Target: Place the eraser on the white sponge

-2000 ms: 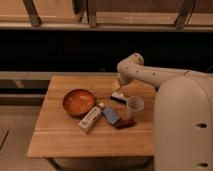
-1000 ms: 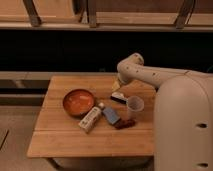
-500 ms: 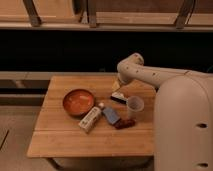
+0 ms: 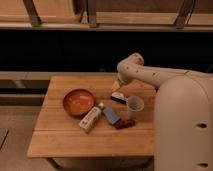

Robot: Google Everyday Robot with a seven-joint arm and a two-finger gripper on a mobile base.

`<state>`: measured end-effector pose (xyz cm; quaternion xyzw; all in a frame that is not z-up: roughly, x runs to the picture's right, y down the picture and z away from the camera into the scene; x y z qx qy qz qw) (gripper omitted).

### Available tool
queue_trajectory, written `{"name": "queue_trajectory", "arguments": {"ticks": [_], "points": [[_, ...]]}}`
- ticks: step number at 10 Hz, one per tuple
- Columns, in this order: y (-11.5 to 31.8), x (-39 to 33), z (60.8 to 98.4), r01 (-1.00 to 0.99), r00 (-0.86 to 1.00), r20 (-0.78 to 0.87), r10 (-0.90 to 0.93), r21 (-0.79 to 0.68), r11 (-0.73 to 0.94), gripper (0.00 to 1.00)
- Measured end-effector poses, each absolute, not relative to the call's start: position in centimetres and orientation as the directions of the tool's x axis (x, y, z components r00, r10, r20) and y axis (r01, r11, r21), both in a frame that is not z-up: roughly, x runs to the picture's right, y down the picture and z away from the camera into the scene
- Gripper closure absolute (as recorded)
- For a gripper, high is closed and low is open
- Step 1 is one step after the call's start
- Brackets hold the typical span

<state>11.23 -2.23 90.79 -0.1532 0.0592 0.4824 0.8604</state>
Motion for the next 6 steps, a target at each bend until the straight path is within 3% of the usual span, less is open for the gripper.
{"name": "queue_trajectory", "arguments": {"ticks": [4, 6], "points": [[-1.9, 10.1, 92.4, -0.752, 0.653, -0.175, 0.737, -0.257, 0.607, 0.20], [0.2, 9.0, 93.9, -0.692, 0.711, -0.160, 0.685, -0.331, 0.641, 0.20]]}}
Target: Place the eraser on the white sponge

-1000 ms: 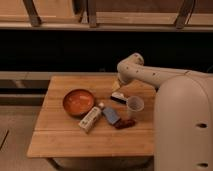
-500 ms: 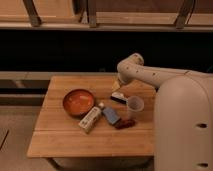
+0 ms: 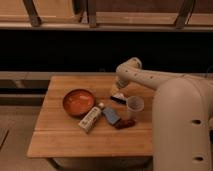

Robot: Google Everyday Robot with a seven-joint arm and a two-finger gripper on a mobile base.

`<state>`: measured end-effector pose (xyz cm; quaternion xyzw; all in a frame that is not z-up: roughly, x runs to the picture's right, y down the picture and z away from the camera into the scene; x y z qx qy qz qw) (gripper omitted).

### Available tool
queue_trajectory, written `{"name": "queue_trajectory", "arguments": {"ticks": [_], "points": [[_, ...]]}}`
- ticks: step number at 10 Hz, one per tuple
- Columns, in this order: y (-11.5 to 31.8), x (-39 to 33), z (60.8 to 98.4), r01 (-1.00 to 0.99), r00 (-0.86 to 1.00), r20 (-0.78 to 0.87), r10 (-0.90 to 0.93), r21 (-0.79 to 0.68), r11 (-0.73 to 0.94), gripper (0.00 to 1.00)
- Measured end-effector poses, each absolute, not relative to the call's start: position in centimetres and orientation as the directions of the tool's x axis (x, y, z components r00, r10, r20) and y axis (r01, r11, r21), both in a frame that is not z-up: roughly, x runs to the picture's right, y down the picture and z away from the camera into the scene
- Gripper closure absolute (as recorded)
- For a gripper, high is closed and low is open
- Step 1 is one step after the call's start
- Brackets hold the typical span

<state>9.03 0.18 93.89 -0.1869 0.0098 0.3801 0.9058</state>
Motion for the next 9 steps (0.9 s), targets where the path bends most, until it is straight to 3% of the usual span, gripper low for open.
{"name": "queue_trajectory", "arguments": {"ticks": [9], "points": [[5.2, 10.9, 98.9, -0.675, 0.728, -0.285, 0.624, -0.459, 0.577, 0.23]]}}
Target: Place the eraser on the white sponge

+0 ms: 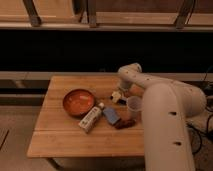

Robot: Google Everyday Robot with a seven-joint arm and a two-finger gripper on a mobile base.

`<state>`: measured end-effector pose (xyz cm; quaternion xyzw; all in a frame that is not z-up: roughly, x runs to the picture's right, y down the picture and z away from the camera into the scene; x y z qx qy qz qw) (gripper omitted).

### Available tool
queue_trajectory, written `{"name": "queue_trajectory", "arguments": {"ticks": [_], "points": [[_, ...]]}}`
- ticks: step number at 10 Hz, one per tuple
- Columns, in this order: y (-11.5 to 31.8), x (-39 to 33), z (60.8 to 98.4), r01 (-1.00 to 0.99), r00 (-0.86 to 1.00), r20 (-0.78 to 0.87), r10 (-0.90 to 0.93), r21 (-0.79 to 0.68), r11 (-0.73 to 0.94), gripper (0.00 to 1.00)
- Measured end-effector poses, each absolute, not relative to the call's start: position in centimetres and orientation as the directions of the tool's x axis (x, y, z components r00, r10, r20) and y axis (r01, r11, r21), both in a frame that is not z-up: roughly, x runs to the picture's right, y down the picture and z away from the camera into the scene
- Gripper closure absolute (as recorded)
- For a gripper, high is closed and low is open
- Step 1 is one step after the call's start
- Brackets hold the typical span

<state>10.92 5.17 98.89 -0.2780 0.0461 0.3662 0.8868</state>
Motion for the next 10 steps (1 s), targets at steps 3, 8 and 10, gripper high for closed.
{"name": "queue_trajectory", "arguments": {"ticks": [3, 8, 10], "points": [[4.88, 10.71, 99.55, -0.671, 0.731, -0.286, 0.620, -0.467, 0.576, 0.51], [4.78, 10.71, 99.37, -0.685, 0.712, -0.291, 0.639, -0.486, 0.543, 0.99], [4.38, 10.78, 99.31, -0.686, 0.712, -0.289, 0.640, -0.482, 0.546, 1.00]]}}
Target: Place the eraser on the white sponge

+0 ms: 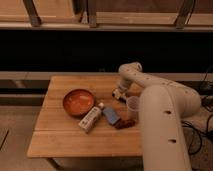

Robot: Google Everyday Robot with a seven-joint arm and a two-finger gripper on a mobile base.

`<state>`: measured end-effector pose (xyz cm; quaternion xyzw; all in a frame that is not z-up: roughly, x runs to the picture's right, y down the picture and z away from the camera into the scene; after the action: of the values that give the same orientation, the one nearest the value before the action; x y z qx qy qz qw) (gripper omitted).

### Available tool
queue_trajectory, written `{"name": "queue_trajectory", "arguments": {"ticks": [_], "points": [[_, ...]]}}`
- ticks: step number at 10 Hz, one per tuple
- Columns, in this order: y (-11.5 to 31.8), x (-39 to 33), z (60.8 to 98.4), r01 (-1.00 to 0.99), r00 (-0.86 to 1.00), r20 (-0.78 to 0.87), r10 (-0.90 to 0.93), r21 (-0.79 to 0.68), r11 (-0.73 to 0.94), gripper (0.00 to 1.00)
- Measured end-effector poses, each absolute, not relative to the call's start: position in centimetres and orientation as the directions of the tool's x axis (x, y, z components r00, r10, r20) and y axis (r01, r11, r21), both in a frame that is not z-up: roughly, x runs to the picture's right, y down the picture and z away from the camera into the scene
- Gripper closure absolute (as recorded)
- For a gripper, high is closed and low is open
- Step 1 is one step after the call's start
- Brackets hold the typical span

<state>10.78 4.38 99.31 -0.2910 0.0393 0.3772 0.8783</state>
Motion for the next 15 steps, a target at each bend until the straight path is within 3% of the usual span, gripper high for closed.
{"name": "queue_trajectory", "arguments": {"ticks": [5, 8, 15], "points": [[-3.5, 9.2, 95.0, -0.655, 0.734, -0.130, 0.667, -0.398, 0.643, 1.00], [-5.8, 6.3, 92.2, -0.614, 0.754, -0.030, 0.656, -0.385, 0.689, 1.00], [-2.7, -1.1, 90.2, -0.514, 0.804, 0.022, 0.594, -0.477, 0.713, 1.00]]}}
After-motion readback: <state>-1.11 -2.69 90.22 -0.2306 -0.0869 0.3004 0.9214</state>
